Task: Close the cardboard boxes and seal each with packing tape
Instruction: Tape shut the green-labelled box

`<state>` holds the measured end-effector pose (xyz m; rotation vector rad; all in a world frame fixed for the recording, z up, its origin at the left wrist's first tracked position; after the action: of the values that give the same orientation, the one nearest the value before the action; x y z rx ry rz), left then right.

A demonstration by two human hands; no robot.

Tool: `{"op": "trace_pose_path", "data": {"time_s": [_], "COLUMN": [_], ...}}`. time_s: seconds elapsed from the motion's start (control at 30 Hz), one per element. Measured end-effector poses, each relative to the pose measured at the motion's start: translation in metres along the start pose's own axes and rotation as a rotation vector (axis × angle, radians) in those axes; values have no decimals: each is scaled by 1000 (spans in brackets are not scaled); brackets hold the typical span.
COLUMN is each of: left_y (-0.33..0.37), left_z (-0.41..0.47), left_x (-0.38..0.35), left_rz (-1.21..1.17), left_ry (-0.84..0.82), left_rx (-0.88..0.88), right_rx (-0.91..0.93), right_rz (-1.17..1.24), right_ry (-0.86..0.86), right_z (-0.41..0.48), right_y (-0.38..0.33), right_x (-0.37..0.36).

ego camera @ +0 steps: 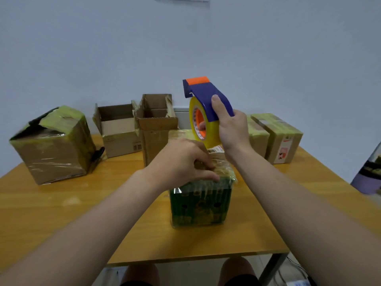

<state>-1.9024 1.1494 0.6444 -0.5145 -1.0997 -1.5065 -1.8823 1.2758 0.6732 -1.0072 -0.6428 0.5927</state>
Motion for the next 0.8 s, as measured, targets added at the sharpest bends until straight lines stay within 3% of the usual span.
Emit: {"op": "trace_pose_path", "data": {"time_s": [0.13, 0.33, 0.5, 0.73, 0.8], "left_y": [0, 9, 0, -26, -31], "left_z": [-15, -47, -45, -64, -69], "left_x": [-5, -22, -15, 18, 25], "left_rz": [66, 377, 344, 200, 142], "left_ry": [50, 297, 312, 283, 311], "left_rx": [-78, -248, -205, -316, -255], "right_rx": [-20, -48, -49, 54, 81], "right_rz": [33, 102, 58, 77, 109], "right_ry": [-34, -21, -17, -206, -207], "right_z": [8, 11, 10, 9, 6], "right_y": [19, 35, 36, 8, 4], "right_x": [-21, -24, -24, -38, -45]}}
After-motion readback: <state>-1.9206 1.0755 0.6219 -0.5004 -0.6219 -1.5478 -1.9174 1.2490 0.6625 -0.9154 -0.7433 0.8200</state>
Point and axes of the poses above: each hand's wrist, its own z-axis towards the middle knuckle, its own x-axis out of the back of the hand, y = z × x, the point moved 7 cm from there along z, towards the middle knuckle, and after that the axes turned 14 degrees about -z, right-handed, at the moved point
